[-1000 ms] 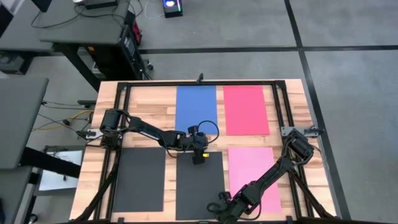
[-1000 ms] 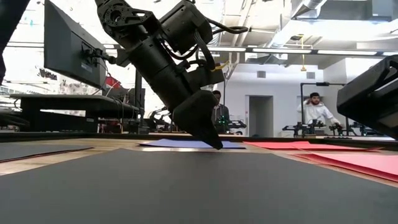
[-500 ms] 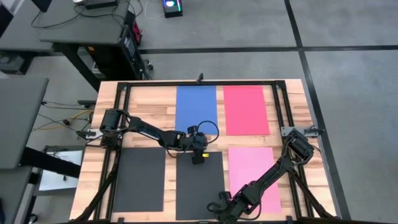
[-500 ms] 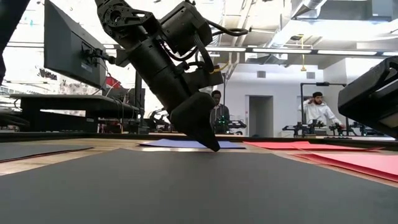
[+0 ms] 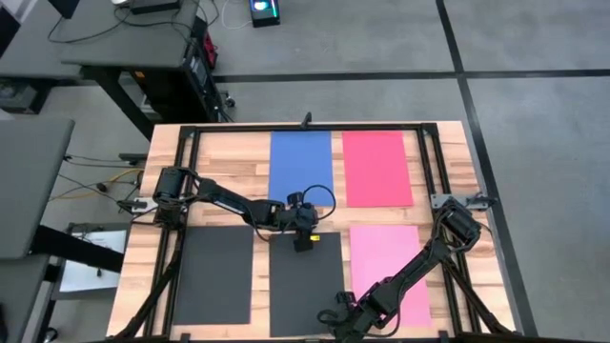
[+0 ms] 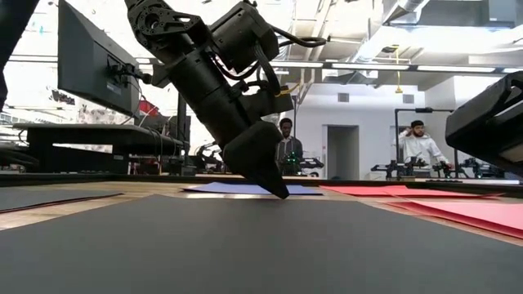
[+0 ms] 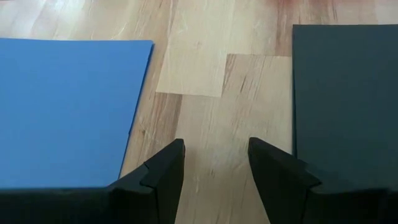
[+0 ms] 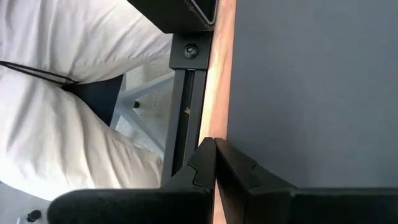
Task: Organize paper
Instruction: Adjust the black papers
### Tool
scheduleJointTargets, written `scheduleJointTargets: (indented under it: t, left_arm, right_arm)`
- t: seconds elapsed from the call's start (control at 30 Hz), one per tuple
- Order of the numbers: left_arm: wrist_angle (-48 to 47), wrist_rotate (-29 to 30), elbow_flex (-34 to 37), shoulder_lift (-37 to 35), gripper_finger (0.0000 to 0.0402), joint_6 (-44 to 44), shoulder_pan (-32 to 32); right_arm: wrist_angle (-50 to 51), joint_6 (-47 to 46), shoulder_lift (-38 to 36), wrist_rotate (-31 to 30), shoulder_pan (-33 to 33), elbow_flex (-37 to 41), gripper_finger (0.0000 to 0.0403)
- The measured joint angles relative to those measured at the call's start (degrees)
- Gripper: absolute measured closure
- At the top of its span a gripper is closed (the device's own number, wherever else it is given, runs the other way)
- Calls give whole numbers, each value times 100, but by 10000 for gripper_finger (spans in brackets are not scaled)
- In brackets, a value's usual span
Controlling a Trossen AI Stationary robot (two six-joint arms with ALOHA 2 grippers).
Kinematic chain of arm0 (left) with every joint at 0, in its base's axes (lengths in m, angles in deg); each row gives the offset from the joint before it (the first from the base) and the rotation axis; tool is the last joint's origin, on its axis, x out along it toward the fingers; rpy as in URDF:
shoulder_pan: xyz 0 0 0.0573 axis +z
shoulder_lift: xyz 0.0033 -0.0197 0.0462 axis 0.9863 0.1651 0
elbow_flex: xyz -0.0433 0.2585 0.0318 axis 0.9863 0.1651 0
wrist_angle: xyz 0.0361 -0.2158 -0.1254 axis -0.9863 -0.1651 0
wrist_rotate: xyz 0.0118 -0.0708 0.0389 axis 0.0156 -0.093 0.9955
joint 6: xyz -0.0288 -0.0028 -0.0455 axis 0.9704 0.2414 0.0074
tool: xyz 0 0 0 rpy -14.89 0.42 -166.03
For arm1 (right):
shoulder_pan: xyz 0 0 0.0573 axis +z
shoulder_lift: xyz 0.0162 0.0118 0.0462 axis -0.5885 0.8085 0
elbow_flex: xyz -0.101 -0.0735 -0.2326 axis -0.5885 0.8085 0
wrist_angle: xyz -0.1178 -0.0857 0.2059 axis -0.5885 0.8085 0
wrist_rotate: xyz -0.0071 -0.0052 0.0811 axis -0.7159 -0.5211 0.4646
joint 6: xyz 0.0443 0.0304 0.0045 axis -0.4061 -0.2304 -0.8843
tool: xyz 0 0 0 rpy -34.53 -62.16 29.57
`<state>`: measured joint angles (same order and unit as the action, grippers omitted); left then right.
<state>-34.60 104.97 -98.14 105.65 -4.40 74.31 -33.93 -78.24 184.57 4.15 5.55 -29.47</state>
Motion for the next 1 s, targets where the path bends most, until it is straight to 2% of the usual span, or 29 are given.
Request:
scheduleJointTargets:
  t: [0.57, 0.87, 1.0]
  left_arm:
    - [-28, -8, -12, -2, 240, -100, 117]
    - [-206, 9, -397, -4, 240, -338, 117]
    - [-949, 185, -715, -105, 240, -407, 75]
  right_arm:
    - [-35, 48, -7, 141, -56, -11, 403]
    - [576, 185, 37, 184, 3, -458, 403]
    - [1040, 240, 36, 186, 33, -653, 403]
